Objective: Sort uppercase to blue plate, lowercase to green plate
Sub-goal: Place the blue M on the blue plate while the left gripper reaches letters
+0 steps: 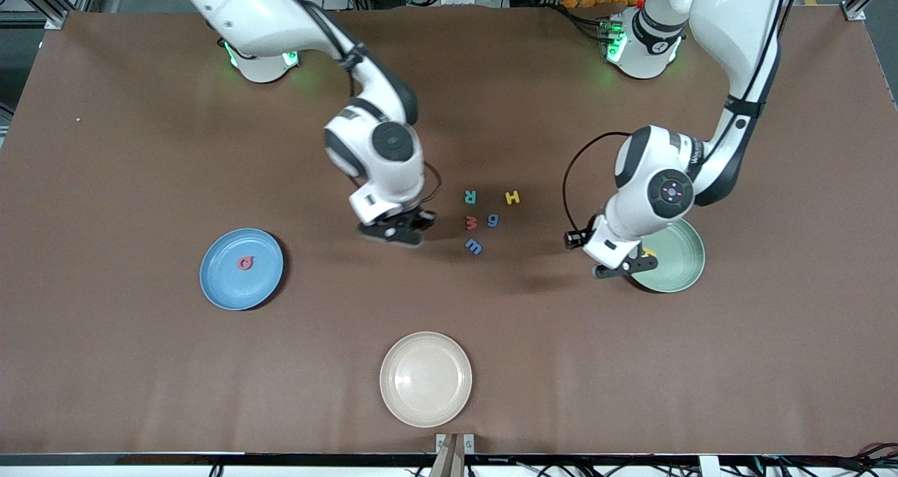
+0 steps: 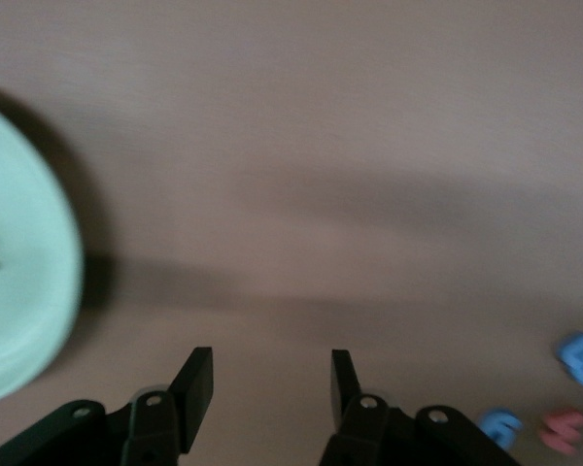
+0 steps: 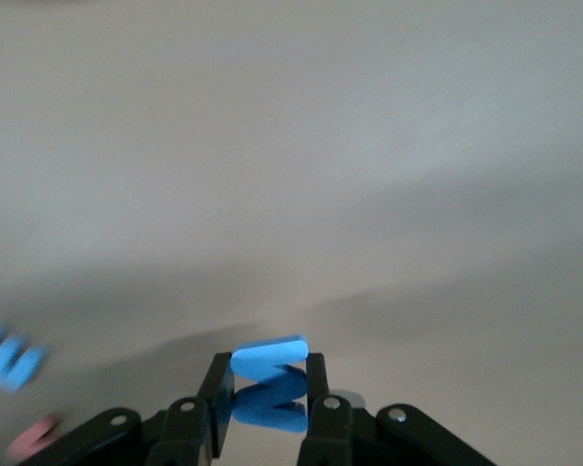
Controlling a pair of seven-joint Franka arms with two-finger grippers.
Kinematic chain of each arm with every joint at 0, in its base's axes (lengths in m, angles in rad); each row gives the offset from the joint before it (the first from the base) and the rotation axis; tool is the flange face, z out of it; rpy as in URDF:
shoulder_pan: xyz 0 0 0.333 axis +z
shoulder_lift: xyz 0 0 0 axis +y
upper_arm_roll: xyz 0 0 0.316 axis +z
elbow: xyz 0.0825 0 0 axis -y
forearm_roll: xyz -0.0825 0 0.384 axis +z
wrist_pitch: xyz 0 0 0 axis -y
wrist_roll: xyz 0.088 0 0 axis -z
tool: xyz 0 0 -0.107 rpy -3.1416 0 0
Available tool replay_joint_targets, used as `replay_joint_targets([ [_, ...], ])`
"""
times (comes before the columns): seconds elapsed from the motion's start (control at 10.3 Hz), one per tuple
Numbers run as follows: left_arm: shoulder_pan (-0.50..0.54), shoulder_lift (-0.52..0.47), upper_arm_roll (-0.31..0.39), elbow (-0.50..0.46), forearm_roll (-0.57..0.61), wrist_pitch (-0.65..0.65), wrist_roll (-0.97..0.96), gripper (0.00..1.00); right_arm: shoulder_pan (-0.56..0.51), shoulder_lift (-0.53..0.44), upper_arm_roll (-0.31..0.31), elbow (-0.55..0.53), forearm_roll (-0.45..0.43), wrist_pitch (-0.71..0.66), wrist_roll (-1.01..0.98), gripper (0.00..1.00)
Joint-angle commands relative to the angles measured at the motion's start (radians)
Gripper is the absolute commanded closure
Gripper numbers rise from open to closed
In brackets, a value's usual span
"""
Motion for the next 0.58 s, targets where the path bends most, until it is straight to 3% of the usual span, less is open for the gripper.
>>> replay_joint_targets([
  [0.0, -0.066, -0.024, -0.031, -0.015, 0.075, 0.036, -0.004, 0.43, -0.201, -0.050, 0.018, -0.042, 0.034, -0.066, -0.195, 1.00],
  [0.1, -0.108, -0.021, -0.032, -0.015, 0.106, 0.056, -0.006, 0.42, -0.283, -0.047, 0.009, -0.040, 0.038, -0.068, -0.272, 1.00],
  [0.29, -0.174, -0.008, -0.031, -0.015, 0.147, 0.102, 0.003, 0.40, -0.319, -0.026, -0.122, -0.040, 0.047, -0.061, -0.426, 1.00],
  [0.49, -0.224, 0.011, -0.031, -0.016, 0.230, 0.133, 0.005, 0.40, -0.329, 0.005, -0.237, -0.046, 0.245, 0.031, -0.646, 1.00],
])
